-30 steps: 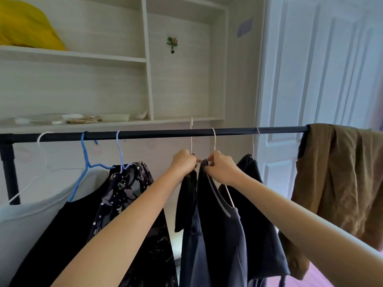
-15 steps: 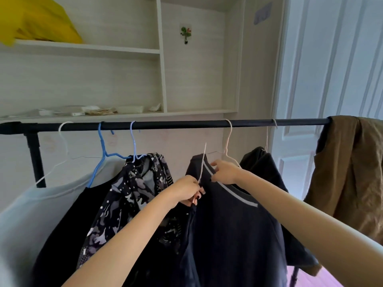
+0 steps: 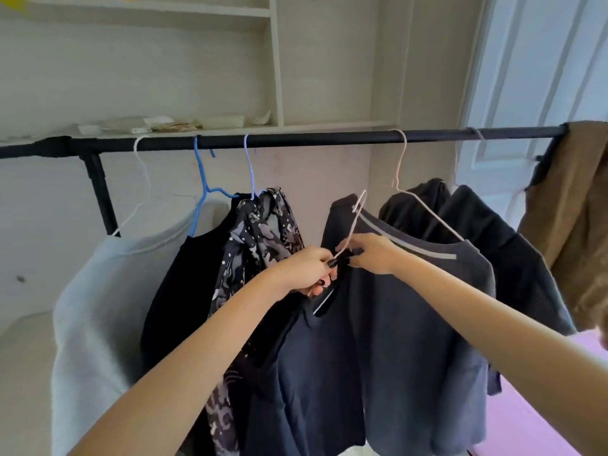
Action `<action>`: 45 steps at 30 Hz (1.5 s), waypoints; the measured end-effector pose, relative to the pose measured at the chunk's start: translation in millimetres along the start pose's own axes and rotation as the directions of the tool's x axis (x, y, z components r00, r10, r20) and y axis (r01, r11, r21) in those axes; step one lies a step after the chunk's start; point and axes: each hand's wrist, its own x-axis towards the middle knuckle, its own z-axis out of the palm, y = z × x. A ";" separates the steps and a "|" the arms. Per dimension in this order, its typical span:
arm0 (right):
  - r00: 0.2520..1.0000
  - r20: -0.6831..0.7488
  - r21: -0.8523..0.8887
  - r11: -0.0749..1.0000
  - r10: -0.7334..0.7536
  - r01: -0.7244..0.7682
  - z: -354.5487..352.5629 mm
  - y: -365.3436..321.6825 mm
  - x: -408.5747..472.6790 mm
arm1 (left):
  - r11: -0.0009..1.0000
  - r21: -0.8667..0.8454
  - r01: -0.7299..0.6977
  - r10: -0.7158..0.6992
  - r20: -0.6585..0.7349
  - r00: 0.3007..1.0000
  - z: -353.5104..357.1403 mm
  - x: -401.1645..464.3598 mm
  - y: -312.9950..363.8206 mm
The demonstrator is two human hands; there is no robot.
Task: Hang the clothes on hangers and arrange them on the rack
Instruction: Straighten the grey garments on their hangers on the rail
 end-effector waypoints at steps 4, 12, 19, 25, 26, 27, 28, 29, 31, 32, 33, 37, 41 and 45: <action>0.999 -0.017 -0.036 0.999 -0.042 0.041 10.0 5.7 -33.0 | 0.999 0.049 -0.018 0.018 0.011 1.000 5.6 -25.2 -19.2; 0.999 -0.019 0.083 0.996 -0.044 0.046 13.9 8.7 -124.5 | 0.947 0.313 -0.067 0.144 -0.229 0.963 43.1 -85.2 -28.1; 0.987 0.063 0.502 0.850 0.151 -0.162 26.6 8.0 -234.6 | 0.907 0.414 -0.076 0.256 -0.399 0.881 127.6 -143.2 -27.3; 0.898 0.366 0.911 0.102 0.245 -0.400 6.2 -14.5 -261.9 | 0.954 0.289 -0.081 0.172 -0.304 0.937 164.5 -166.0 12.8; 0.903 0.374 0.922 0.019 0.213 -0.386 1.5 -18.5 -262.6 | 0.967 0.238 -0.087 0.160 -0.305 0.939 166.9 -167.4 19.0; 0.912 0.369 0.929 -0.036 0.179 -0.369 -3.0 -22.1 -263.8 | 0.977 0.196 -0.085 0.146 -0.321 0.936 168.0 -169.3 26.7; 0.922 0.357 0.934 -0.075 0.148 -0.350 -5.3 -24.2 -262.6 | 0.983 0.163 -0.085 0.137 -0.343 0.929 168.2 -170.0 32.4; 0.934 0.337 0.940 -0.091 0.119 -0.328 -6.5 -25.9 -260.3 | 0.987 0.140 -0.084 0.130 -0.364 0.922 167.4 -171.6 37.9; 0.950 0.300 0.954 -0.044 0.085 -0.297 -6.2 -26.3 -252.4 | 0.997 0.036 -0.067 0.076 -0.390 0.918 162.9 -173.5 45.1; 0.950 0.300 0.953 0.003 0.087 -0.302 -6.3 -25.8 -246.9 | 0.997 -0.058 -0.058 0.031 -0.387 0.922 159.9 -173.3 48.1; 0.945 0.312 0.946 0.055 0.095 -0.318 -7.3 -26.0 -241.2 | 0.988 -0.150 -0.046 -0.012 -0.363 0.932 155.4 -172.5 49.5; 0.943 0.318 0.922 0.199 0.101 -0.333 -20.3 -31.4 -216.7 | 0.915 -0.395 -0.077 -0.019 -0.234 0.972 132.0 -165.4 46.8; 0.951 0.299 0.906 0.292 0.075 -0.308 -35.6 -36.0 -177.7 | 0.952 -0.297 -0.072 -0.025 -0.310 0.950 99.5 -145.4 45.0; 0.965 0.259 0.898 0.357 0.048 -0.259 -49.1 -43.5 -140.6 | 0.970 -0.198 -0.144 0.029 -0.492 0.870 73.4 -109.2 60.9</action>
